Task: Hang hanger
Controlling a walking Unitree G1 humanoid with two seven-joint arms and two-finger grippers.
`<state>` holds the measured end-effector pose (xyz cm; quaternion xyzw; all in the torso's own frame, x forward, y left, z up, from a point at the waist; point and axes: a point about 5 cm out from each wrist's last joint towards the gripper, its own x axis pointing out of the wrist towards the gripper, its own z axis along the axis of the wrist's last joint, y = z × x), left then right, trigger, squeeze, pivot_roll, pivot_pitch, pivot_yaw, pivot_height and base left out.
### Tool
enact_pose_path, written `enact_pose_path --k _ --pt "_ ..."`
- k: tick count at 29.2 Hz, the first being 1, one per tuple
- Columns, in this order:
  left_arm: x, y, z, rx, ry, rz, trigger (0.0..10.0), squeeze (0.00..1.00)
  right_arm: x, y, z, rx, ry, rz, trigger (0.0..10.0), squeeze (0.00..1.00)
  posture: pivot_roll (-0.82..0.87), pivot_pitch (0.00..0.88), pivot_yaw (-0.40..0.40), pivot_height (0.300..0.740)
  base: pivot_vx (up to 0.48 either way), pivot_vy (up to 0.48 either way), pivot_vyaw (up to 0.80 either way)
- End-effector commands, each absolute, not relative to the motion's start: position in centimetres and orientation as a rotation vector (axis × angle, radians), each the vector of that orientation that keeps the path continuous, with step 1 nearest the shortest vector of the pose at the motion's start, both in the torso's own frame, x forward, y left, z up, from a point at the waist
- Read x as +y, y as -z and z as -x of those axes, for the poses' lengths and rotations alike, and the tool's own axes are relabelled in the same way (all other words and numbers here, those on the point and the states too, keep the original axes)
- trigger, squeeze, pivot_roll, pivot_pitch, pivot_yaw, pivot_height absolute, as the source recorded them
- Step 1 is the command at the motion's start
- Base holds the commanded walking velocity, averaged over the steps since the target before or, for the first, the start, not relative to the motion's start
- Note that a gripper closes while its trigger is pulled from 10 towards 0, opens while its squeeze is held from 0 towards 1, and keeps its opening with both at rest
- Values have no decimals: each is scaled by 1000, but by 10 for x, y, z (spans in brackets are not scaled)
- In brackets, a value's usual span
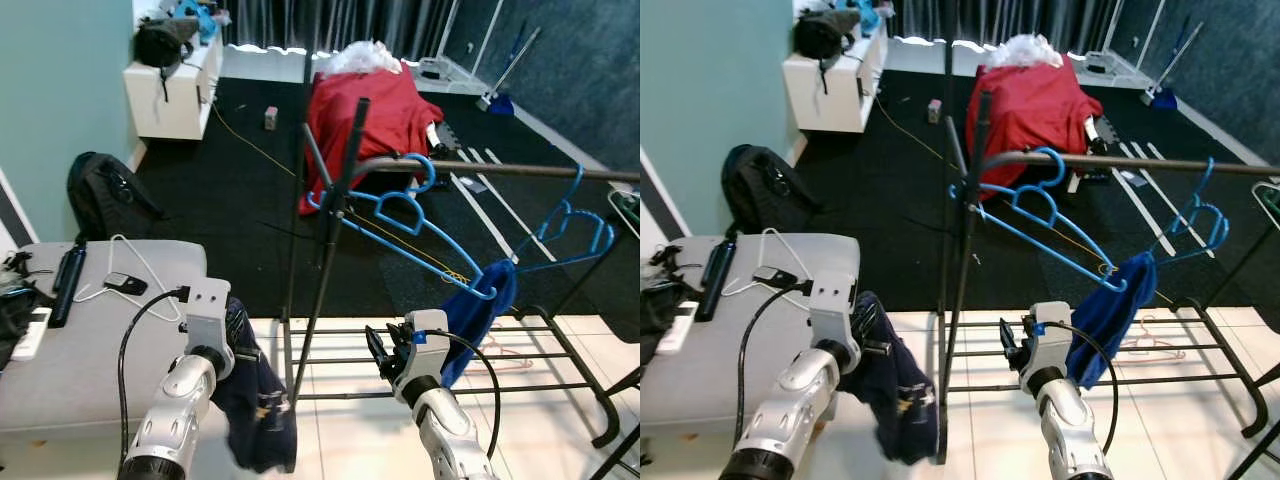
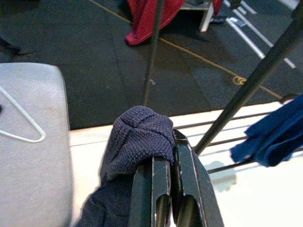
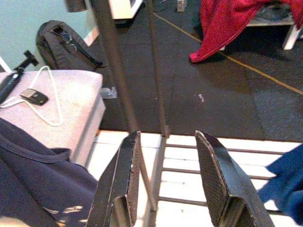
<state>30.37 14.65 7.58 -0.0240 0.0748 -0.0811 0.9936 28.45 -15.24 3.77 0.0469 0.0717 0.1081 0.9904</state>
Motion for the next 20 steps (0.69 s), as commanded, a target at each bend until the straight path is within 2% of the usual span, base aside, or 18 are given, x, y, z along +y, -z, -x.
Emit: enact_pose_path --k 1,9,20 --pt "141 -77 -305 142 174 51 10000 0 -158 -34 -280 151 -197 -79 10000 0 -80 50 -68 740 0 0 0" --pt "144 -78 -305 141 161 49 10000 0 -159 -39 -283 124 -192 -78 10000 0 -77 55 -67 740 0 0 0" --pt "141 -81 -305 121 179 3 10000 0 -159 -42 -284 108 -188 -81 10000 0 -76 57 -61 740 0 -480 0"
